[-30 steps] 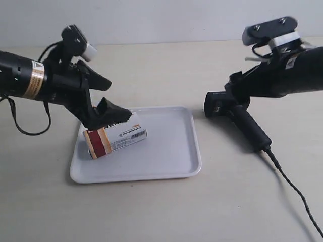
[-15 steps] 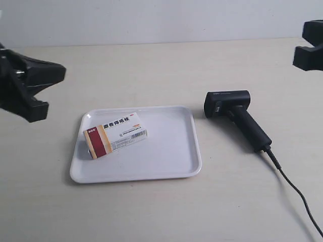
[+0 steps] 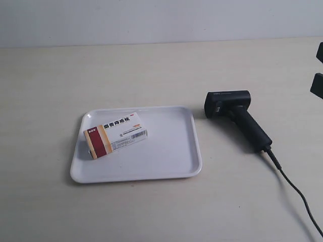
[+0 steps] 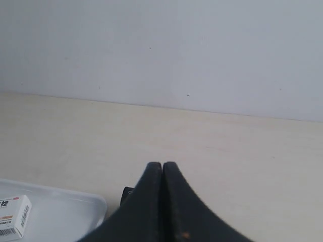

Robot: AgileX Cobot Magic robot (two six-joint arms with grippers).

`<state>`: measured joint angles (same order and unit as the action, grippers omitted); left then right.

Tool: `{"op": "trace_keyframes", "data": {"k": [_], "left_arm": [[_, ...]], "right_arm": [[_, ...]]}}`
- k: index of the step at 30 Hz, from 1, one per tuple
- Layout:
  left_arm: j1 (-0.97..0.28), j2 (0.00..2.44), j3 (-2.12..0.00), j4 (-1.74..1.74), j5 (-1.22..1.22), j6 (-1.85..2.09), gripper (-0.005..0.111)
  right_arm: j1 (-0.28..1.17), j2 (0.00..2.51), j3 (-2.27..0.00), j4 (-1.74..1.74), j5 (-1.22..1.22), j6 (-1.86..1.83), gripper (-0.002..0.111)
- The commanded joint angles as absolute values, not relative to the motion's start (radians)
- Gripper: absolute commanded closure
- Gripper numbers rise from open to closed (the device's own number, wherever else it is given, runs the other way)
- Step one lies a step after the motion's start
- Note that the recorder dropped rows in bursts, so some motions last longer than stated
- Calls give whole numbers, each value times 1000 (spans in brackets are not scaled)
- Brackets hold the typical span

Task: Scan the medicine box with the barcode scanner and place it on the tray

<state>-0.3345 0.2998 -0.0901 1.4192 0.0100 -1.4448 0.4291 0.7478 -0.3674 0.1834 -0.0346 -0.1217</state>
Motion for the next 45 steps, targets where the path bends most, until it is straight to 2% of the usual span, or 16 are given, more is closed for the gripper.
{"op": "trace_keyframes", "data": {"k": [1,13,23,30,35,39,45], "left_arm": [[-337,182,-73,1412,0,-1452,104],[-318,57,-44,1510,58,-1391,104],[-63,0,0,1511,100,-1391,104],[-26,0,0,1481,0,-1393,104],[-26,0,0,1060,22,-1143,104],[-26,0,0,590,32,-655,104],[-26,0,0,565,87,-549,104]], "right_arm": [[431,744,-365,183,-42,-121,108],[431,744,-365,183,-42,-121,108],[431,744,-365,183,-47,-121,108],[431,744,-365,183,-47,-121,108],[431,744,-365,183,-47,-121,108],[431,744,-365,183,-47,-121,108],[431,744,-365,183,-47,-121,108]]}}
